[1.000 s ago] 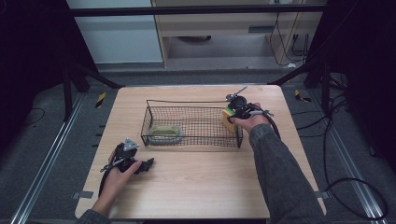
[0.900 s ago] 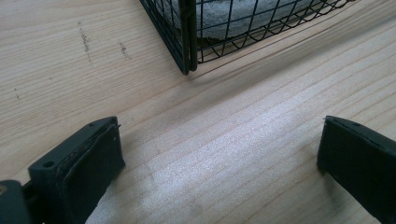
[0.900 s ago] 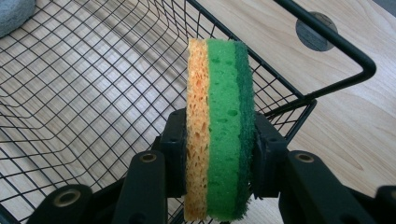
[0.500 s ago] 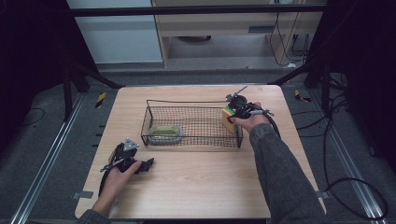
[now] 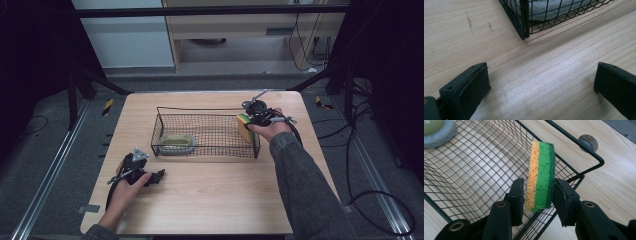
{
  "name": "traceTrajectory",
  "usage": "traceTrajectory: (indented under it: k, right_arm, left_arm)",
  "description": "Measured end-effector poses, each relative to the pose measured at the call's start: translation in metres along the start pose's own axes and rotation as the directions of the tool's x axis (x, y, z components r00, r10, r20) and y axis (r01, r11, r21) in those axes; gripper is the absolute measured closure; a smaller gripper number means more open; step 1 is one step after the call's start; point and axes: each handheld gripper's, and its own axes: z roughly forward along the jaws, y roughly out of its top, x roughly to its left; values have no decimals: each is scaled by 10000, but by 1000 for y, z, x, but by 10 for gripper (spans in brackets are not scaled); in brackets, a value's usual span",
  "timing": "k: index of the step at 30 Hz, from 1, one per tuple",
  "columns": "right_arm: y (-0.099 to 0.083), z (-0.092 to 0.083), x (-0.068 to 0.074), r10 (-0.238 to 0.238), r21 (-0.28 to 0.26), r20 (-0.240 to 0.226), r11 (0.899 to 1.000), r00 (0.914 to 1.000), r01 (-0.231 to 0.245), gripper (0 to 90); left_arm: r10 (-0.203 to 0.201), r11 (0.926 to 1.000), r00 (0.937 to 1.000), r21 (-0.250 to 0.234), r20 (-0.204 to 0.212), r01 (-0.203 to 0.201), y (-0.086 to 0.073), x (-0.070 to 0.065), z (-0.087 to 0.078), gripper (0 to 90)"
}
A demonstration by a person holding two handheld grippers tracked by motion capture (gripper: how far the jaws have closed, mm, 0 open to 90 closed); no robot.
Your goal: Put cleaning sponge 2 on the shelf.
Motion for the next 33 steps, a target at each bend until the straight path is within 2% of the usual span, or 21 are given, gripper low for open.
traceTrajectory:
  k: [9, 17, 25, 33]
  right_arm:
    - [3, -3, 11, -123, 0, -233, 9999, 9997, 123, 639]
    - [11, 5, 29, -530, 54, -714, 9986, 9960, 535, 642]
    - [15, 10, 37, -780, 107, -892, 9968, 9930, 792, 642]
    - [16, 15, 37, -713, 163, -1010, 9972, 9923, 733, 632]
  left_arm:
    - [5, 10000, 10000, 5, -1, -5, 0, 0, 0, 0]
    - [0, 10000, 10000, 1, 0, 0, 0, 0, 0, 0]
    - [1, 10000, 10000, 2, 0, -1, 0, 0, 0, 0]
    - [22, 10000, 10000, 19, -1, -22, 0, 0, 0, 0]
